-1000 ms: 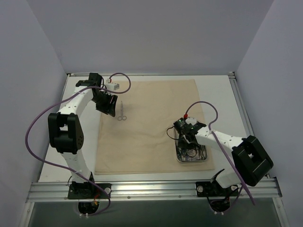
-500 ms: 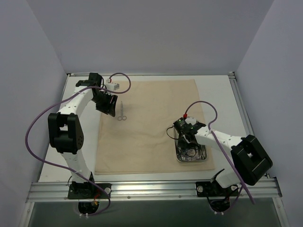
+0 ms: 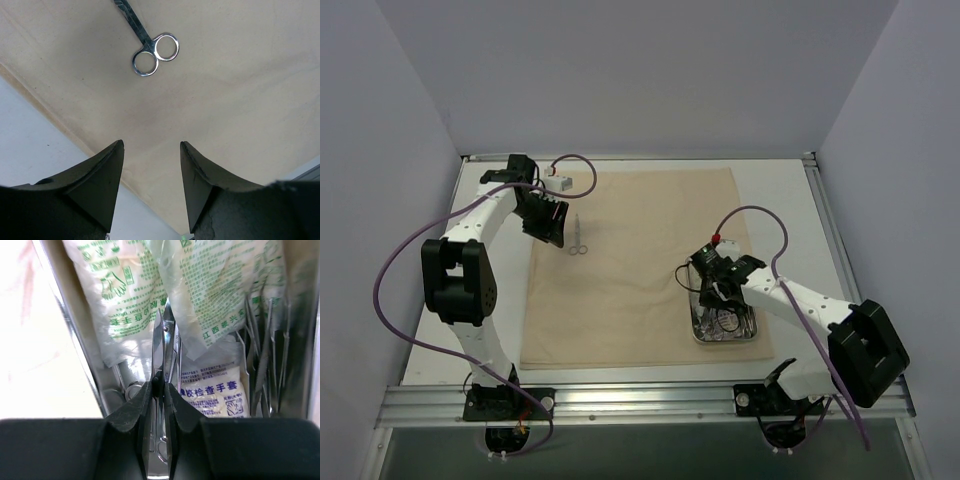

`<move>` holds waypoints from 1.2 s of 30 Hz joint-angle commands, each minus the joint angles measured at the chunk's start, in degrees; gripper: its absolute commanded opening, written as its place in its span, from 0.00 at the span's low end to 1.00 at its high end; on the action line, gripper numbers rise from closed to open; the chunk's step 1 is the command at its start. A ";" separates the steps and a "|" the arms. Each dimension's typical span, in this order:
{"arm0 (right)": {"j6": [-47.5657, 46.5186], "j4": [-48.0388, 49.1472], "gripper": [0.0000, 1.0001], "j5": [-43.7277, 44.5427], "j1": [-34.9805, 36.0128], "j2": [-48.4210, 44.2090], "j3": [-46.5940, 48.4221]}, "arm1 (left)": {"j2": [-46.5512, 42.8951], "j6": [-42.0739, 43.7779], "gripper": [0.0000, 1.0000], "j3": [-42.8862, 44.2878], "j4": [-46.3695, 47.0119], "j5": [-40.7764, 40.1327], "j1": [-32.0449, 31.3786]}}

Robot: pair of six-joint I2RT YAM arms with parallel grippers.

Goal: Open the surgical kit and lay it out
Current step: Adjust the medical item in the container, then pick up the medical item from the container.

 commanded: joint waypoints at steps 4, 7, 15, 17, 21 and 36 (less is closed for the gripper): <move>0.13 -5.59 0.00 4.13 -0.25 -3.77 2.44 | -1.53 1.19 0.58 1.57 -0.86 1.35 -0.26; 0.05 -6.12 0.00 5.18 -0.25 -4.56 3.40 | -1.61 1.19 0.58 1.66 -0.86 1.35 -0.26; -4.25 -8.23 0.00 8.52 -0.87 -3.16 10.61 | -1.61 1.37 0.58 1.84 -1.04 1.43 -0.18; -5.05 -7.18 0.00 8.53 -1.48 -1.93 9.39 | -1.70 1.46 0.58 1.75 -1.12 1.43 -0.18; -5.23 -4.45 0.00 6.60 -2.80 -0.87 5.61 | -1.44 1.63 0.58 1.75 -1.12 1.26 -0.18; -0.74 5.13 0.27 0.44 -2.80 3.52 0.33 | -1.09 1.63 0.58 1.83 -1.21 1.35 -0.18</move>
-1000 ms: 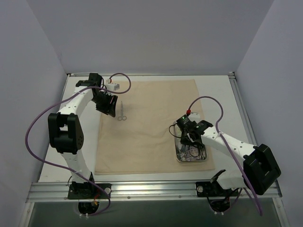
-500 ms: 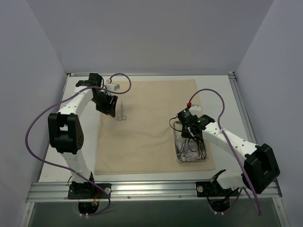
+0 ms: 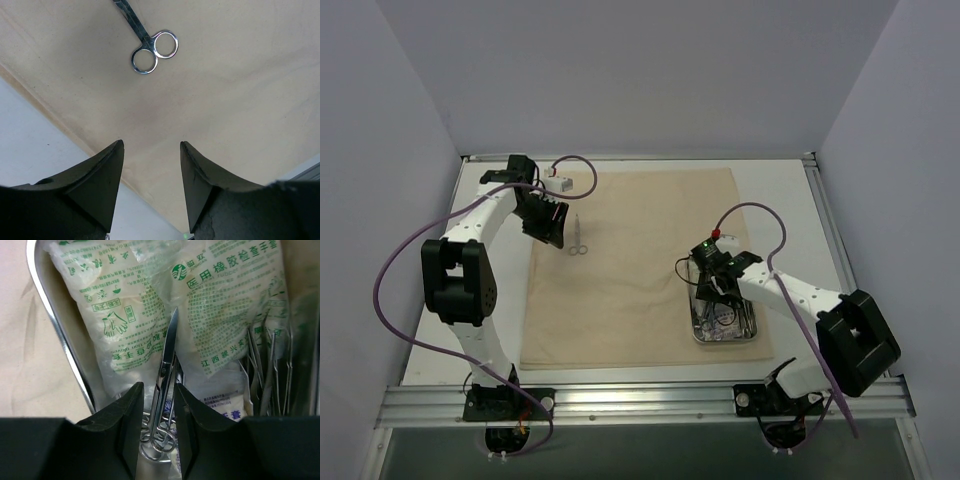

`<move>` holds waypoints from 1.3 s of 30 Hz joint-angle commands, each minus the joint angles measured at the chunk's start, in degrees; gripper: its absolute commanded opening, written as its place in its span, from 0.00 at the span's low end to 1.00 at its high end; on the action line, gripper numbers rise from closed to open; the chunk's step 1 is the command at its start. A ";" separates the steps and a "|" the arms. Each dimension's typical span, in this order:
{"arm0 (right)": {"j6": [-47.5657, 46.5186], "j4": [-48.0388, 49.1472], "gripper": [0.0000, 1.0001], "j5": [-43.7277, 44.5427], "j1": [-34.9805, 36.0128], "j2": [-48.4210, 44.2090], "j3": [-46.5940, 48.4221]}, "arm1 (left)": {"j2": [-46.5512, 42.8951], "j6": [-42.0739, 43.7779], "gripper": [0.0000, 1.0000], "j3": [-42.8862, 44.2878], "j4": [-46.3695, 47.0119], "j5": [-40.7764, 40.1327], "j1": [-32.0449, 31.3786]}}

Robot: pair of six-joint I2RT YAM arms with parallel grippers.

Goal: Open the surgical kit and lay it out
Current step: Pick up the medical item from the container.

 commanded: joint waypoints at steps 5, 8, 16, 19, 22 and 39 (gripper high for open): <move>0.45 2.36 0.25 -0.13 -0.16 4.65 -0.43 | -0.91 0.78 0.58 1.83 -0.67 1.28 -0.18; 0.37 2.71 0.23 -0.22 -0.16 5.88 -0.96 | -0.82 0.96 0.58 1.83 -0.75 1.19 -0.26; 0.98 2.45 0.08 0.14 -0.16 5.53 -1.84 | -0.82 0.96 0.58 1.75 -0.67 1.28 -0.18; 0.98 1.75 0.00 0.22 -0.16 4.66 -1.31 | -0.82 1.04 0.58 1.75 -0.75 1.37 -0.18; 1.33 0.44 0.00 0.57 -0.16 2.38 -0.26 | -0.82 1.04 0.58 1.83 -0.93 1.28 -0.26; 1.16 -4.84 0.00 4.00 -0.16 -5.45 2.64 | -1.17 1.13 0.58 2.45 -1.46 1.55 -0.26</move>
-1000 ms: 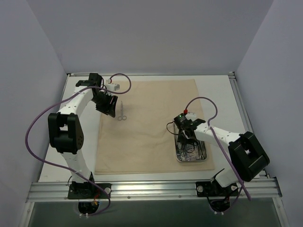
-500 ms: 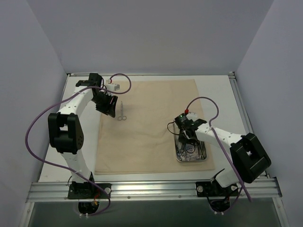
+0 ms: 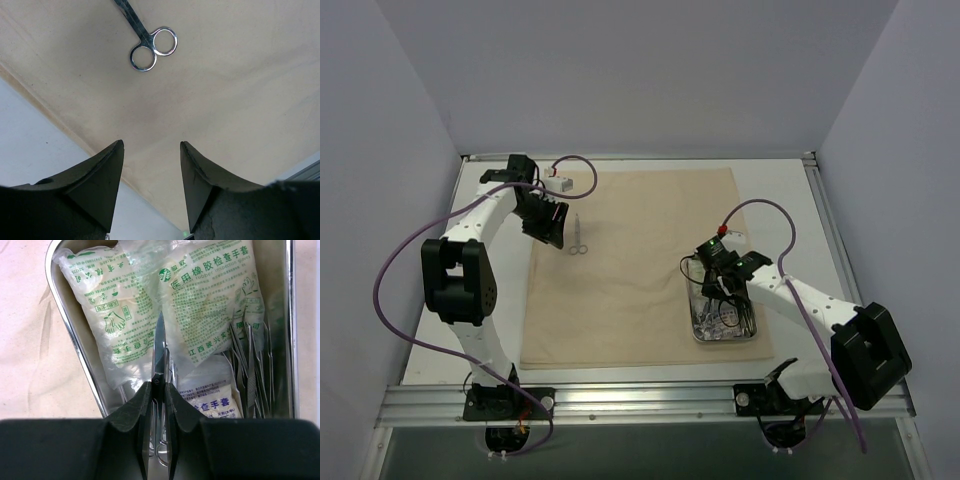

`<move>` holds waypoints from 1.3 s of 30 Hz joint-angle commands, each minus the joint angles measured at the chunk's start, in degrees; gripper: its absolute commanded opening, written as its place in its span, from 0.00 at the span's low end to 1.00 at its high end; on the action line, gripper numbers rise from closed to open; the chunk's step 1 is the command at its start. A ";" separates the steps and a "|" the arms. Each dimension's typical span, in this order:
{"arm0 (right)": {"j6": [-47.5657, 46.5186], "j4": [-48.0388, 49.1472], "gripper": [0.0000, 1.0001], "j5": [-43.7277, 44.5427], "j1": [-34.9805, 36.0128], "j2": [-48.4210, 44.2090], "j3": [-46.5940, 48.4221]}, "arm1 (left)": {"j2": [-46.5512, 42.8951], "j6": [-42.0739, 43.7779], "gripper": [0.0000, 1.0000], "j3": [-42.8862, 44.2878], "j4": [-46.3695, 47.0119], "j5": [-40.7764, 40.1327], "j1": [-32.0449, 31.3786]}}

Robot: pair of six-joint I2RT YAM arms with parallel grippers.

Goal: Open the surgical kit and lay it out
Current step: Pick up the medical item from the container, then place the medical item in the surgical kit.

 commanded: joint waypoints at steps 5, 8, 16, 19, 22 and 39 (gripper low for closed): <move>-1.67 -3.71 0.00 5.39 -0.11 -4.29 6.96 | -1.70 1.81 0.58 3.41 -2.14 2.92 -0.20; -4.04 -2.31 0.00 6.53 -0.11 -3.85 11.36 | -2.23 2.52 0.58 4.65 -3.28 5.74 -0.20; -14.50 16.58 0.00 2.14 2.43 5.98 19.79 | -2.93 3.66 0.58 5.79 -5.57 9.96 0.33; -16.87 21.41 0.00 -0.23 2.87 12.48 23.57 | -3.28 3.92 0.58 5.53 -5.74 10.75 1.20; -17.75 25.64 0.00 -3.65 4.10 20.83 29.72 | -2.67 3.49 0.58 5.18 -5.39 10.75 2.69; -9.94 30.04 0.00 -16.58 6.92 55.30 56.45 | -0.38 2.87 0.58 2.54 -3.20 8.82 6.04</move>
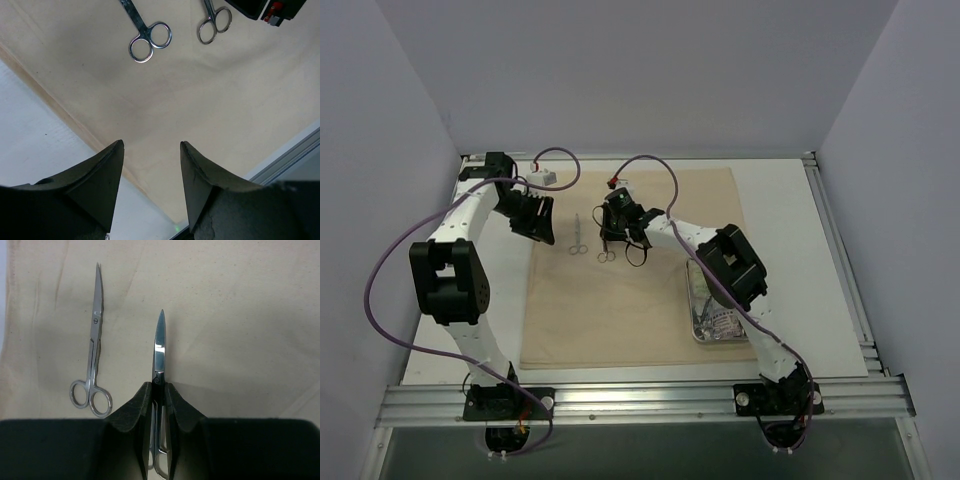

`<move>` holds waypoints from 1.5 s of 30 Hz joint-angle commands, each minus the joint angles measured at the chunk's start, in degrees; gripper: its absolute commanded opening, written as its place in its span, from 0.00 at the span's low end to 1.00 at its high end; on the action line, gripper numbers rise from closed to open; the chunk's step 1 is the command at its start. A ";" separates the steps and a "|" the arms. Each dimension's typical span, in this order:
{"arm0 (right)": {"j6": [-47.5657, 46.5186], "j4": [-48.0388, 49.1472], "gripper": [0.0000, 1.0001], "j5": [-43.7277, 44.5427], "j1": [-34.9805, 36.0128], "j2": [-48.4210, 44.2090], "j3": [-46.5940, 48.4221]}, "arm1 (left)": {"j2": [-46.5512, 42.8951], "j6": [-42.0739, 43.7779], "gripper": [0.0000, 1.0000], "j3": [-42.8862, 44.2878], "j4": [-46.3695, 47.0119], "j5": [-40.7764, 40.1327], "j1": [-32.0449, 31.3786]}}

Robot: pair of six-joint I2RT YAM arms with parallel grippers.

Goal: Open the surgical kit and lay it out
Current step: Place the medical item in the surgical kit.

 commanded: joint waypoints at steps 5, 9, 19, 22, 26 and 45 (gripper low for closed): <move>2.83 2.46 0.00 -0.93 0.34 2.17 5.84 | -0.12 0.16 0.58 0.18 1.39 0.73 0.05; 4.77 3.16 0.00 -0.58 0.25 3.84 6.02 | 0.06 -0.02 0.58 0.35 1.39 0.91 -0.03; 6.62 2.99 0.00 0.13 -0.19 7.45 8.13 | -0.21 0.25 0.58 0.18 0.96 0.73 0.05; 6.62 2.72 0.00 0.83 -0.63 7.54 8.13 | -0.21 0.33 0.58 0.18 1.04 0.82 0.05; 7.58 2.54 0.00 2.58 -0.72 7.19 7.61 | -0.03 0.33 0.58 0.00 1.13 1.08 0.05; 15.50 9.14 0.20 4.34 -1.77 2.97 -2.15 | 0.14 0.42 0.58 0.00 1.13 0.64 0.05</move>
